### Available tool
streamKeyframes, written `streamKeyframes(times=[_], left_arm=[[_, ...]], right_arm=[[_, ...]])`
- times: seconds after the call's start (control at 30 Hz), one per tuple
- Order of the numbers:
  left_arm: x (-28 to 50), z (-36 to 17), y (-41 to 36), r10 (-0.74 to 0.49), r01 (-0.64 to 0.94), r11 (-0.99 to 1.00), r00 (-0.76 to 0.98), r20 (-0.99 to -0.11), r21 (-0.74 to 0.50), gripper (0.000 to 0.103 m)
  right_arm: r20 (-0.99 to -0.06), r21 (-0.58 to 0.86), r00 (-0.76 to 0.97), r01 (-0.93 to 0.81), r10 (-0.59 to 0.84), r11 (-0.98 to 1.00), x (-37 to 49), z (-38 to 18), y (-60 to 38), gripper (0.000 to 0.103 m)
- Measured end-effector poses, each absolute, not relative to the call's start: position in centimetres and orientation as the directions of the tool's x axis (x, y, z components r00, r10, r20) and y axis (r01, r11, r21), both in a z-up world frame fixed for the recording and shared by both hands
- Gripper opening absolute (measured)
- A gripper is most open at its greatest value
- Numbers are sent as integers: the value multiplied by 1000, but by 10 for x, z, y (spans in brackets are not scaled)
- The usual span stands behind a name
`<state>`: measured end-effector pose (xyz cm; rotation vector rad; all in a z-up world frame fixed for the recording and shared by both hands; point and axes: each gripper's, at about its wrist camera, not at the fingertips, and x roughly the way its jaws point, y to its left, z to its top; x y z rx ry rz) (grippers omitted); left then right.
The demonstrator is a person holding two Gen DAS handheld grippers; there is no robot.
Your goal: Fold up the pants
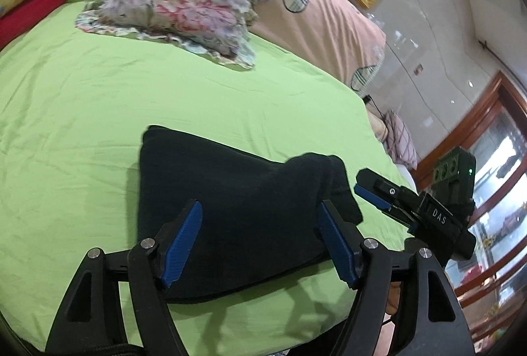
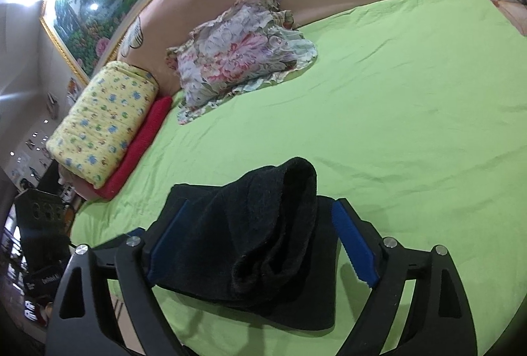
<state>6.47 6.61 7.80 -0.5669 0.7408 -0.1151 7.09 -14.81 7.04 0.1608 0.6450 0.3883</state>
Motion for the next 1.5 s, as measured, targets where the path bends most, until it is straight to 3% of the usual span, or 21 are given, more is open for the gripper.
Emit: streamKeyframes(times=[1.07, 1.3, 1.5], left_arm=[[71, 37, 103, -271, -229, 806, 676, -685, -545, 80], [81, 25, 102, -279, -245, 806, 645, -711, -539, 80], [92, 12, 100, -286, -257, 808, 616, -734, -530, 80]], right_arm=[[-638, 284, 705, -161, 311, 945, 91, 36, -145, 87], [-658, 194, 718, -130, 228, 972, 82, 27, -150, 87], [-664, 234, 699, -143, 266, 962, 74, 15, -161, 87]])
